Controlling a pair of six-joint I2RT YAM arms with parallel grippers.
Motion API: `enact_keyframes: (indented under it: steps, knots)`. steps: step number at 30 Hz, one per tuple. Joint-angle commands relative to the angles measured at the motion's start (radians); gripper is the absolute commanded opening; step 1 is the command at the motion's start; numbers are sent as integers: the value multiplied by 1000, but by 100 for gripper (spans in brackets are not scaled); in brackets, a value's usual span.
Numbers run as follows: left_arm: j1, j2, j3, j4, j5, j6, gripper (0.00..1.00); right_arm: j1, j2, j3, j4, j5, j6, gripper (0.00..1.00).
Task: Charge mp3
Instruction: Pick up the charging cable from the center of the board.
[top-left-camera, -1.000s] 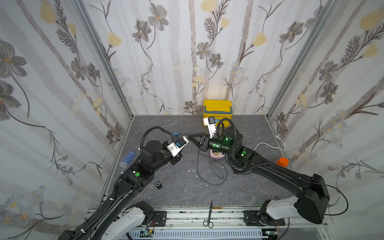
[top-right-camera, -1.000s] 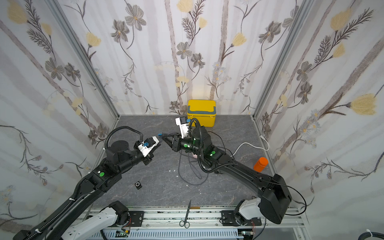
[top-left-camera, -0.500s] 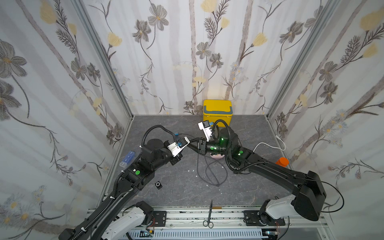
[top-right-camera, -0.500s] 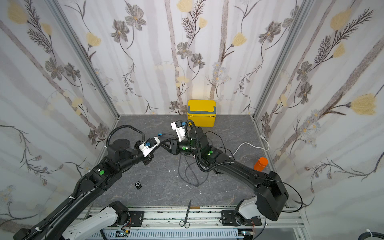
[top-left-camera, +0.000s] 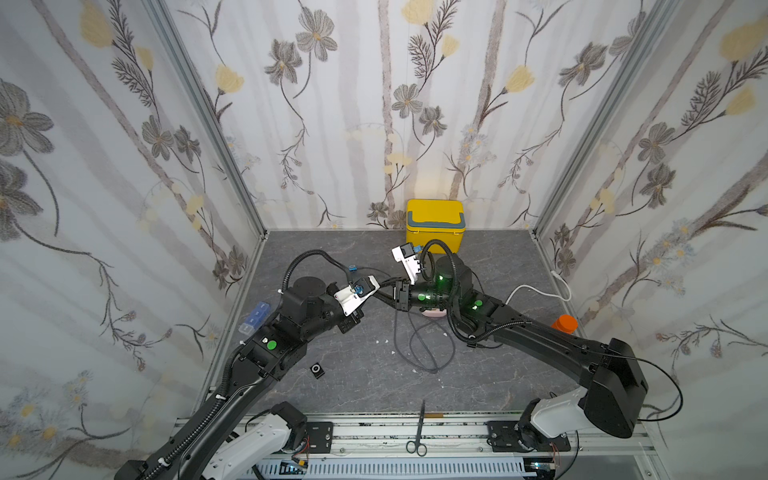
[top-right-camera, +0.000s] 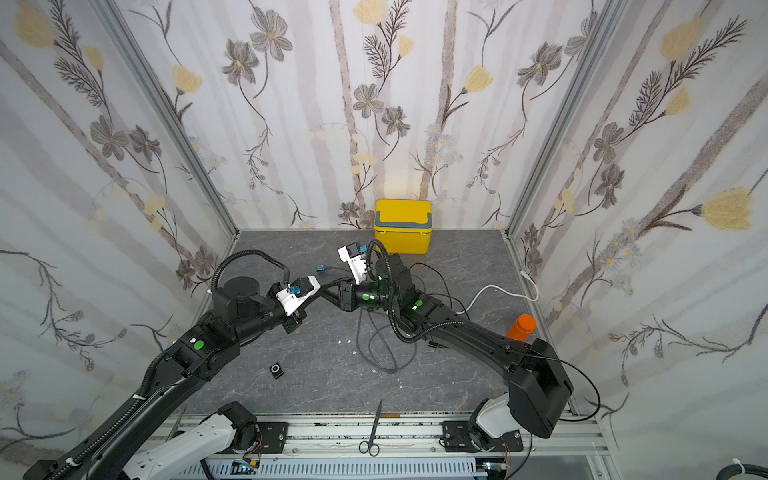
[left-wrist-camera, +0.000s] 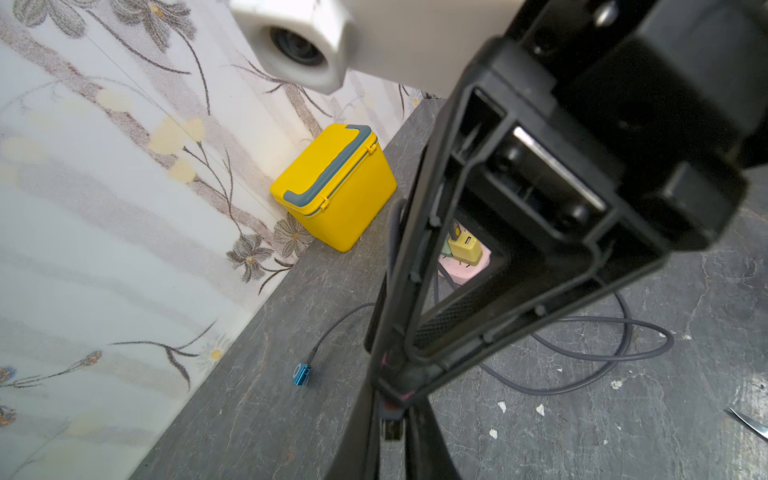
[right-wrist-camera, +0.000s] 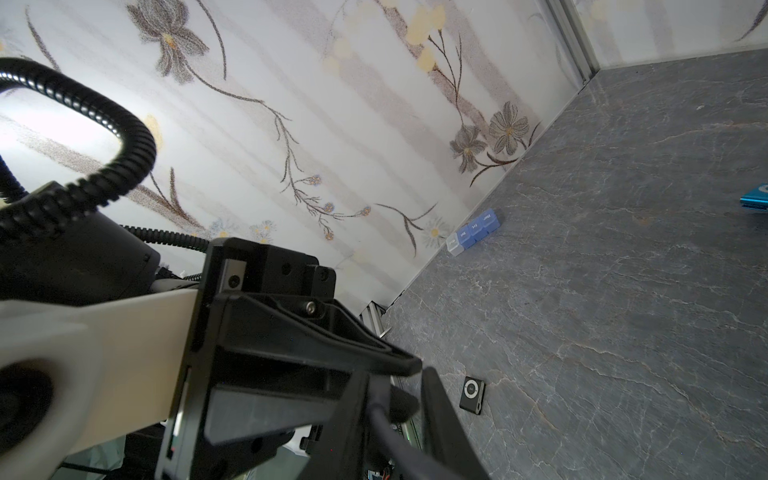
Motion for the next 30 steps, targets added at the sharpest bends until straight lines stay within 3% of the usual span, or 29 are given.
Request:
enact_keyframes:
  steps: [1, 5, 19, 30]
  knots:
    - [1, 3, 9, -10, 15, 13, 10, -1, -2, 7, 18, -11, 4, 23]
    - [-1, 10, 9, -20, 15, 23, 10, -1, 5, 7, 15, -20, 11, 14]
    - [0, 2, 25, -61, -24, 69, 10, -1, 30, 27, -81, -115, -37, 2]
    - [-11, 22, 56, -126, -8, 106, 10, -3, 54, 51, -128, -233, -60, 5]
